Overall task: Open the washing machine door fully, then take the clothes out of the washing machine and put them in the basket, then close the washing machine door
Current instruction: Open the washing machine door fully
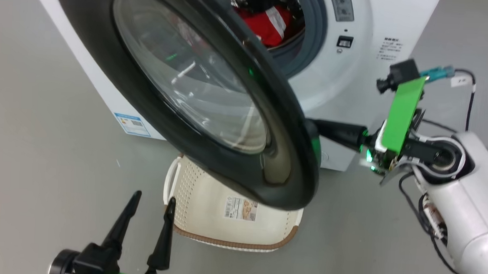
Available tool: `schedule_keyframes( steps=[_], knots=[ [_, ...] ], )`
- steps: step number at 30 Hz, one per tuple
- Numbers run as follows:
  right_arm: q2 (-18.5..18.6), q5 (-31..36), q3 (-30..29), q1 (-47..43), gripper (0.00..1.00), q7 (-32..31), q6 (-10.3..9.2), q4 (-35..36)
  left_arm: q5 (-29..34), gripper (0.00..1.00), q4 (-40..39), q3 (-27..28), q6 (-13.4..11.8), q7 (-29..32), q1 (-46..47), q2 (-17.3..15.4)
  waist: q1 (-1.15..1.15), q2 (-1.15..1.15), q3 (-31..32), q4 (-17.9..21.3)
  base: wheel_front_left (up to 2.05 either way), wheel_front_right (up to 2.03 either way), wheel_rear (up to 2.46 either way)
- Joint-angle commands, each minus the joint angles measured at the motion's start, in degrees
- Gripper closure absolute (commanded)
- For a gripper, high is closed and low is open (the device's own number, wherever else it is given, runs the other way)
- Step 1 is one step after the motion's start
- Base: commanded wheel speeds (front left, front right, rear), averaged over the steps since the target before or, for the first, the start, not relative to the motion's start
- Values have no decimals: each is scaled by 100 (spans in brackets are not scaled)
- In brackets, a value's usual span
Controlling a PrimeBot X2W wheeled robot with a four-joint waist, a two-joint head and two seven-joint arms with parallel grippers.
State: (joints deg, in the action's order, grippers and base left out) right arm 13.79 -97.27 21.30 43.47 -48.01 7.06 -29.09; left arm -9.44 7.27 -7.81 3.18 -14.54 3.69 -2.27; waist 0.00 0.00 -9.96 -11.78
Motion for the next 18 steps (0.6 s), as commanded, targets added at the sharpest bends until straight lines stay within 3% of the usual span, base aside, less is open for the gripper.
schedule_keyframes(
  steps=[1,18],
  knots=[
    [-109,-38,68,-175,100,-57,43,254,90,0,-165,148,18,-46,-40,-61,0,0,140,-94,0,0,0],
    [-474,-1,288,-1166,100,-165,43,836,-56,0,-289,99,-120,-46,-402,-61,0,0,452,-707,0,0,0]
  ],
)
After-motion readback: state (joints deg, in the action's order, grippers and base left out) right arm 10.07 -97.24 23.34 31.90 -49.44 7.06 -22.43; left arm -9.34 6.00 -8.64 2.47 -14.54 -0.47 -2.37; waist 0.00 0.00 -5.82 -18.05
